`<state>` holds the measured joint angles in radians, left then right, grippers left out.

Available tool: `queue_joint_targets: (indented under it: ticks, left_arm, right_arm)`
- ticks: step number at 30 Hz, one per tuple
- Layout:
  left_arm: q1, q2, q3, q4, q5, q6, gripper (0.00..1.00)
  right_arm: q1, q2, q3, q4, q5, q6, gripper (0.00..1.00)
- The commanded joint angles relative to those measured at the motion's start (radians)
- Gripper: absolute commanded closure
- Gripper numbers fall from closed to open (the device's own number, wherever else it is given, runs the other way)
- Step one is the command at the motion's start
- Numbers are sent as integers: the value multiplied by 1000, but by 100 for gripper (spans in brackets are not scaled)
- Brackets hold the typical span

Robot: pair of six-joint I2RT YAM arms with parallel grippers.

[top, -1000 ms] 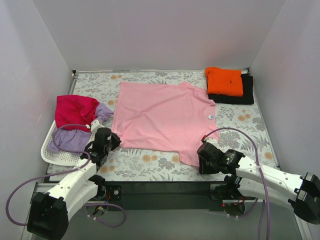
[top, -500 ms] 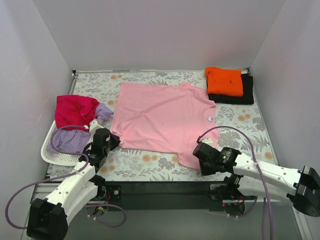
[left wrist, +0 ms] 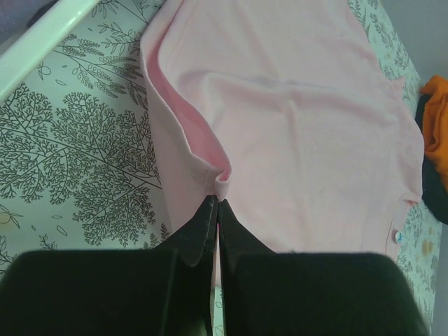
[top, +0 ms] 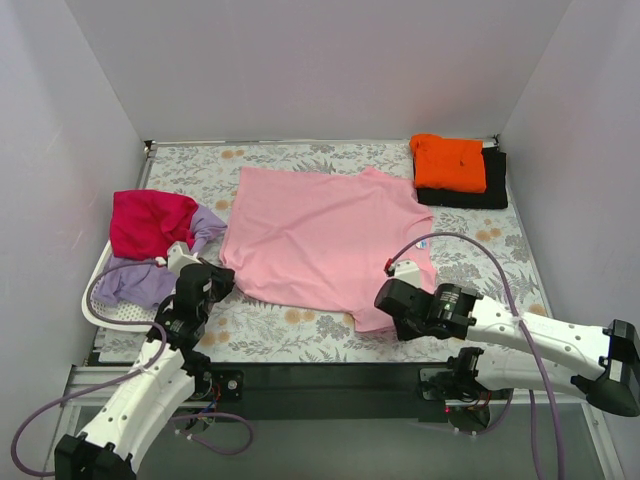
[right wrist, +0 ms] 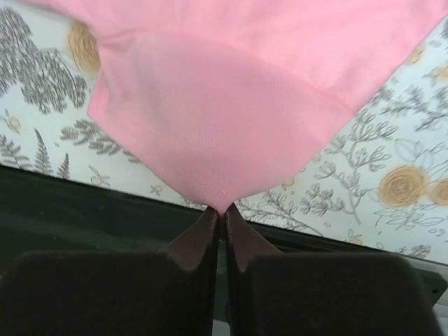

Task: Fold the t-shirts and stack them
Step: Fold the tshirt

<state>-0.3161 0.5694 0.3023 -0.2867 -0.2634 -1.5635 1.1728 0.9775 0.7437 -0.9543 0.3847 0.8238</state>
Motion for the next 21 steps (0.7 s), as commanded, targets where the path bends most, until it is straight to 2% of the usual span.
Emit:
queue_joint_targets:
  ticks: [1, 5, 8, 14, 21]
  left_arm:
    - [3, 38, 44, 32, -45, 14, 100]
    - [5, 139, 89, 101, -34, 37, 100]
    - [9, 210, 119, 176, -17, 65, 100]
    - [20, 395, 205, 256, 59, 98, 100]
    - [78, 587, 316, 340, 101, 128, 100]
  right_arm:
    - [-8, 3, 81, -28, 207, -18, 99]
    - [-54, 23, 134, -14, 322, -84, 99]
    - [-119, 32, 157, 47, 341, -193, 99]
    - [-297, 78, 151, 267, 249, -429, 99]
    - [-443, 220, 203, 445, 175, -577, 99]
